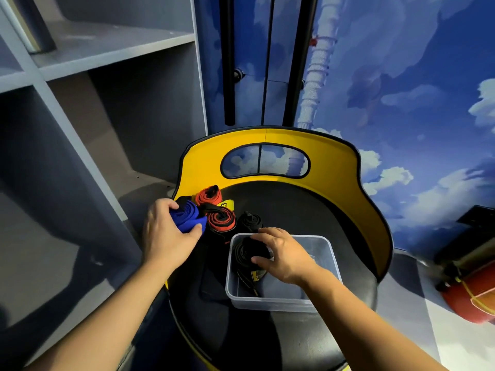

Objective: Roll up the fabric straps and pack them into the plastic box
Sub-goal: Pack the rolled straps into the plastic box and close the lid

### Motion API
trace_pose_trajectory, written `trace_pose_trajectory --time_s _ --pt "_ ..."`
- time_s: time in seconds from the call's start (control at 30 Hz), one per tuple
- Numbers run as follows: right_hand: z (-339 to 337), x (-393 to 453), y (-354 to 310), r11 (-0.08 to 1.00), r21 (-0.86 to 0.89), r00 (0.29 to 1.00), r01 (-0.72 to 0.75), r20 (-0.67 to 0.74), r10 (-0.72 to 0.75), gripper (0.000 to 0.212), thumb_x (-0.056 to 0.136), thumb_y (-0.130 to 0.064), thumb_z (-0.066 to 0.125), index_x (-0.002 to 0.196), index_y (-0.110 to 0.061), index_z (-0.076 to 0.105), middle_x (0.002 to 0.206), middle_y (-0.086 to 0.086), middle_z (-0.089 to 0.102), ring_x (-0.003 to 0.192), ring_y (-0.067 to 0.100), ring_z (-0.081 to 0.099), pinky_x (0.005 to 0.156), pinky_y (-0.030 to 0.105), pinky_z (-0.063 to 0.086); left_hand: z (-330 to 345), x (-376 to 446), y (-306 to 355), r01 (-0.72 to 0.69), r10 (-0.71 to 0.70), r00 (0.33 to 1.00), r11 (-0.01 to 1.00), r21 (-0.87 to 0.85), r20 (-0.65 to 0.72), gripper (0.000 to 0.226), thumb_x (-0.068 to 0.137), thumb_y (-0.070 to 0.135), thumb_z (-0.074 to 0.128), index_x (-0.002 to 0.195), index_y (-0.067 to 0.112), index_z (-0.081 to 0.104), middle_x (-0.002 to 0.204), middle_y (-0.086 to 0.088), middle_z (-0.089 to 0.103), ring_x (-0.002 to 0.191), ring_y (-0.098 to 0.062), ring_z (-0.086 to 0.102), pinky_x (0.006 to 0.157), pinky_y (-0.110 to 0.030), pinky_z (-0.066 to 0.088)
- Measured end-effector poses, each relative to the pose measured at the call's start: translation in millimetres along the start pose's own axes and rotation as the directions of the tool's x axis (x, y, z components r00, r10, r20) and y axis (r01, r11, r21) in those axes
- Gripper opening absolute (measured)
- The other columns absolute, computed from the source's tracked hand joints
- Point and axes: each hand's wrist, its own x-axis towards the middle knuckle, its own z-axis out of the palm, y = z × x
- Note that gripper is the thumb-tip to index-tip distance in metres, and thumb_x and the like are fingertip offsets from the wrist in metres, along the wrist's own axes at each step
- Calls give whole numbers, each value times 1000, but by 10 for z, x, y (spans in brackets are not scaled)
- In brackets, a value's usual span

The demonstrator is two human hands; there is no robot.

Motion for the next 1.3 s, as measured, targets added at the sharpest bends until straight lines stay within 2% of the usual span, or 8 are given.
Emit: trace_pose_trajectory --time_s 0.23,0.37,0.47,0.57,0.77,0.97,1.07,1.3 --pt "-44 -137 -100 992 -105 983 -72 -175 53 57 80 -56 72 126 -22 65 118 2 54 109 24 50 97 35 44 67 -431 385 -23 69 987 955 -295 148 68 67 26 88 111 45 41 119 13 57 106 -13 58 90 -29 45" --pt "-203 -280 -149 997 2 962 -81 -261 79 44 83 -43 73 119 -21 67 117 1 53 105 23 53 90 36 48 160 -630 569 -17 97 976 925 -381 193 69 65 22 89 116 39 45 114 18 57 104 0 58 88 -19 46" --pt "-415 -465 -178 969 243 974 -46 -206 98 47 84 -30 75 128 -25 61 120 -7 57 100 10 59 86 26 50 236 -734 669 -24 122 971 906 -422 205 74 63 21 91 120 35 46 117 18 57 107 2 57 88 -14 44" --pt "-553 -670 -198 870 490 995 -59 -45 92 69 79 -21 82 140 -29 51 120 -16 61 96 0 61 75 9 45 283 -809 785 -16 147 957 887 -462 249 81 63 18 92 124 39 44 118 22 56 110 8 56 83 -5 42" --pt "-588 -812 -131 883 469 990 -26 -111 89 85 68 -40 90 141 -32 47 119 -20 61 102 4 59 85 13 46 399 -945 920 -5 214 915 855 -519 343 93 62 15 93 135 39 40 122 25 57 112 13 54 84 1 41" --pt "-545 -801 -55 894 447 980 -21 -168 107 80 65 -42 91 134 -32 52 113 -17 64 97 2 61 81 12 45 528 -948 917 15 229 896 840 -543 380 99 60 25 95 138 45 38 123 28 59 118 4 55 97 -18 42" --pt "-544 -791 -28 914 405 976 -14 -194 101 79 63 -45 88 133 -32 53 115 -15 60 99 1 58 80 10 42 589 -943 911 26 238 889 827 -561 392 97 60 22 96 138 42 41 120 28 62 115 5 59 96 -17 45" --pt "-634 -816 39 889 452 964 -69 -198 176 73 66 -35 91 129 -29 54 115 -12 63 98 -3 62 78 8 46 568 -775 800 5 279 850 844 -536 446 70 73 28 89 131 37 52 125 19 63 117 4 58 99 -22 46"
